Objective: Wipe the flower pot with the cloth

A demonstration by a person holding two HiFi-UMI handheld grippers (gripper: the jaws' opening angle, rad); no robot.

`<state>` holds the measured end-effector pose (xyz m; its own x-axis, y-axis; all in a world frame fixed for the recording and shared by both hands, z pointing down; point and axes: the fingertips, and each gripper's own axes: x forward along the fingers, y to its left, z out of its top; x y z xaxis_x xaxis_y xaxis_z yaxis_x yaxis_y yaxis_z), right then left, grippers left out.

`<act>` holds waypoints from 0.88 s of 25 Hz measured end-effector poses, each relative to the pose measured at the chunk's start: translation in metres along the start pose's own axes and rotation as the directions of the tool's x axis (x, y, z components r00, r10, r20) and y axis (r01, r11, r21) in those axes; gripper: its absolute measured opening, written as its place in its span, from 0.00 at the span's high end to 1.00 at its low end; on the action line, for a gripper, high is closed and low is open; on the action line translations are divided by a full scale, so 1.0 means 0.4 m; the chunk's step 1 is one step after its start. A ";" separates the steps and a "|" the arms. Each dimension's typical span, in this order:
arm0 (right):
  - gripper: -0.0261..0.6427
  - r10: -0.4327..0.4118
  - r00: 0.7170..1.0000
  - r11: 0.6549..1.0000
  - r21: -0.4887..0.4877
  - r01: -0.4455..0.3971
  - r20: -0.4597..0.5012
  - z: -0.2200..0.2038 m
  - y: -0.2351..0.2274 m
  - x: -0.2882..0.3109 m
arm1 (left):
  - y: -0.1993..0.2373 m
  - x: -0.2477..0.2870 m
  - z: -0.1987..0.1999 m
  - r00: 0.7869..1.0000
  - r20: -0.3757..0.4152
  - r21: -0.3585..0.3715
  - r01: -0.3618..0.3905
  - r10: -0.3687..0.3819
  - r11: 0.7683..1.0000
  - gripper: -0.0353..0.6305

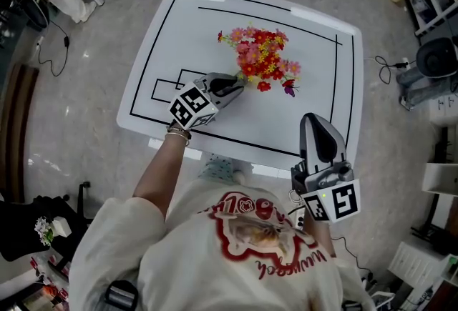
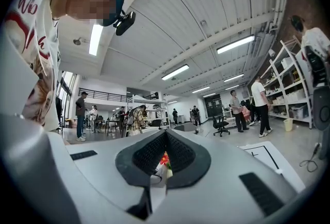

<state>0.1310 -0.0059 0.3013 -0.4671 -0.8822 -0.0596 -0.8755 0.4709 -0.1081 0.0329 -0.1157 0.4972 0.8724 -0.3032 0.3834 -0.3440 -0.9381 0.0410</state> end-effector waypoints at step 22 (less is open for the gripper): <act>0.96 -0.003 1.000 1.000 -0.012 0.003 0.005 0.010 0.006 -0.013 | -0.048 0.042 0.018 0.999 0.016 -0.006 0.047 -0.047 0.999 0.86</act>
<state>0.1319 -0.0003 0.2974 -0.4641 -0.8835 -0.0639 -0.8783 0.4683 -0.0960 0.0564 -0.1041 0.4963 0.8931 -0.2612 0.3663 -0.3043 -0.9504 0.0643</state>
